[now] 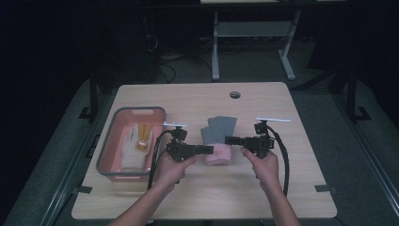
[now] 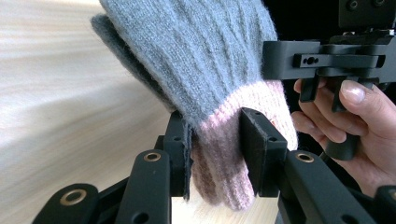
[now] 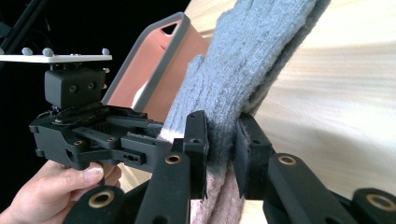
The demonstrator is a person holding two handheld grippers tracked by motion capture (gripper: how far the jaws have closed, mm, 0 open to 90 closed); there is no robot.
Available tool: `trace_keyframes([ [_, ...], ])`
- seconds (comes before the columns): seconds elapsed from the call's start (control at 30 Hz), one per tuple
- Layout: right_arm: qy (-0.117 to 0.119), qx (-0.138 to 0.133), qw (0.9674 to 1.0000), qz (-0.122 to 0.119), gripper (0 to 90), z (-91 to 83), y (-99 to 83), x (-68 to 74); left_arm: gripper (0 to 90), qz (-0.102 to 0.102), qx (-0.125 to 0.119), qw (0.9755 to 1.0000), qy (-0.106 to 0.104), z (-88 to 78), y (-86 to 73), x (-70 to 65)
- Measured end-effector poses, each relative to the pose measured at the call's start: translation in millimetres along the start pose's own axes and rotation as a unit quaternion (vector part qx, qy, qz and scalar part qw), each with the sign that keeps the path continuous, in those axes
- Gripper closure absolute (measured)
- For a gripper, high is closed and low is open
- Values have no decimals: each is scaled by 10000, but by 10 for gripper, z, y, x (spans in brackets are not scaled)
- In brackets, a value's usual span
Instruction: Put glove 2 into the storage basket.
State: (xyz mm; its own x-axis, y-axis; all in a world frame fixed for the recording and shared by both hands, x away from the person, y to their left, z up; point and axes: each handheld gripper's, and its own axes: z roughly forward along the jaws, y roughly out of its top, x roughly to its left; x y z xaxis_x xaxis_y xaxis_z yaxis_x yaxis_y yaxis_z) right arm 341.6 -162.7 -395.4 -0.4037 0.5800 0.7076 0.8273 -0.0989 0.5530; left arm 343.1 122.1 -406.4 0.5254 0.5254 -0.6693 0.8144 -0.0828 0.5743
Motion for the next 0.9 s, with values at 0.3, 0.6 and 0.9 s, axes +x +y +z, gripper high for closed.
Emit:
trace_keyframes([
  [0.3,111,75,9999,-77,764,141,117,110,652,-10,-93,9999,77,-194,72,39],
  [0.6,187,216,9994,-212,765,306,294,272,654,8,-218,9996,153,-399,168,83],
  [0.9,239,251,9990,-300,765,393,397,386,656,42,-303,9993,209,-560,243,104],
])
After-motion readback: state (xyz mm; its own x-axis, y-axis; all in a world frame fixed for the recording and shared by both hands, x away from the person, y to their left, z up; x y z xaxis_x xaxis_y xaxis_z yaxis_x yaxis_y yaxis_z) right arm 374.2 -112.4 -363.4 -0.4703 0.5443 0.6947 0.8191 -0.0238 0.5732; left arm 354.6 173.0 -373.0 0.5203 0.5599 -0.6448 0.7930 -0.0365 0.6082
